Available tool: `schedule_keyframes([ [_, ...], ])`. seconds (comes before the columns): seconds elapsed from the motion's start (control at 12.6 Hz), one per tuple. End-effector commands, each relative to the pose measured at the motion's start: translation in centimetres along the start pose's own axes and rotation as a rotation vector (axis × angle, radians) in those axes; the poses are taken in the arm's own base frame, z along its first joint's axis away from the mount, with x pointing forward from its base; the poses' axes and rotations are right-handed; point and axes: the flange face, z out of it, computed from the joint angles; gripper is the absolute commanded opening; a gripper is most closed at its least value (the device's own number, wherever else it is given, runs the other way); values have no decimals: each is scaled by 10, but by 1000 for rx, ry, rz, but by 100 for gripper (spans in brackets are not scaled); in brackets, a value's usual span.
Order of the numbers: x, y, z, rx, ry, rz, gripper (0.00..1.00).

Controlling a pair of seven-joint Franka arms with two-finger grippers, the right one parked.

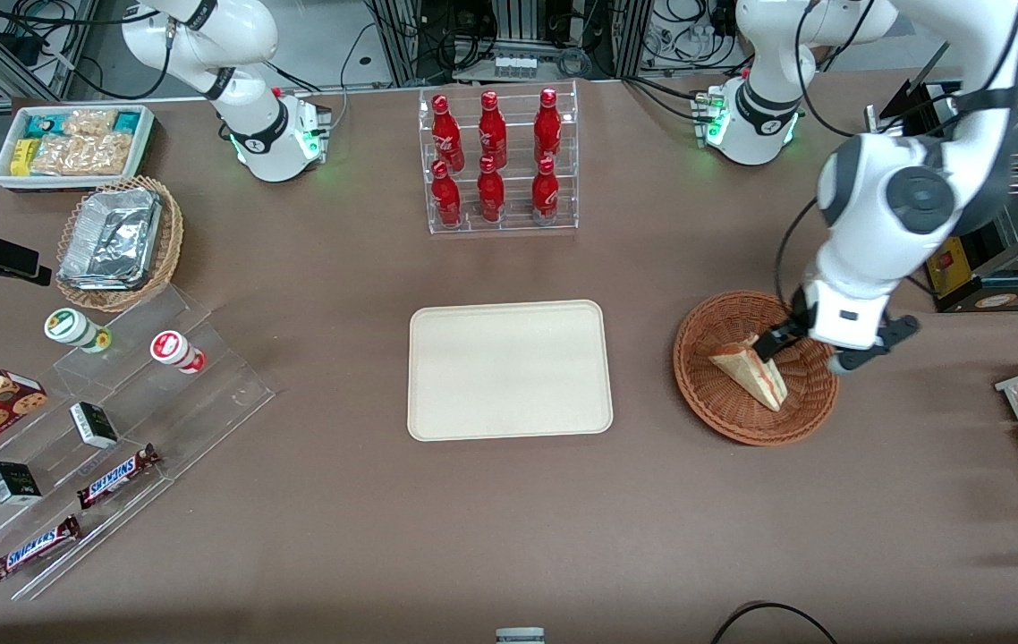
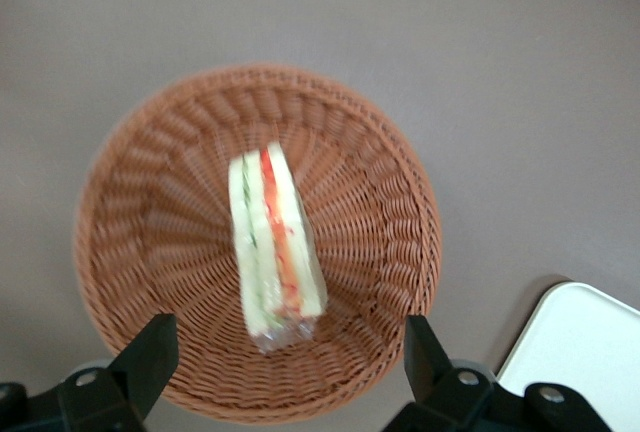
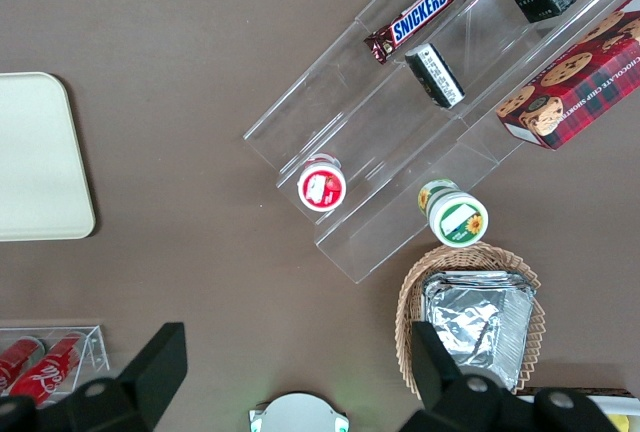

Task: Place sandwich from basket to tray
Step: 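Close the left gripper on the sandwich's upright edge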

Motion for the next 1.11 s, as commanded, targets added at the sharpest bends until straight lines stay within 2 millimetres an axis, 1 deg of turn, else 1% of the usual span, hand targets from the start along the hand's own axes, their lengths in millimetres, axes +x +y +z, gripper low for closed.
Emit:
schedule_keyframes([
  [0.0,-12,8,29,14,-8,-55,100],
  [0.16,-15,4,43,10,-7,-60,100],
  [0.32,-11,0,69,24,-25,-77,100],
  [0.48,-11,-1,91,34,-38,-100,100],
  [0.64,-10,-1,106,27,-36,-104,100],
  [0.72,-7,-5,114,36,-42,-114,99],
  [0.8,-3,-9,119,41,-42,-120,79],
  [0.88,-2,-9,121,36,-39,-121,31],
  [0.95,-1,-8,121,37,-40,-106,0],
  [1.03,-1,-9,117,39,-40,-103,0],
])
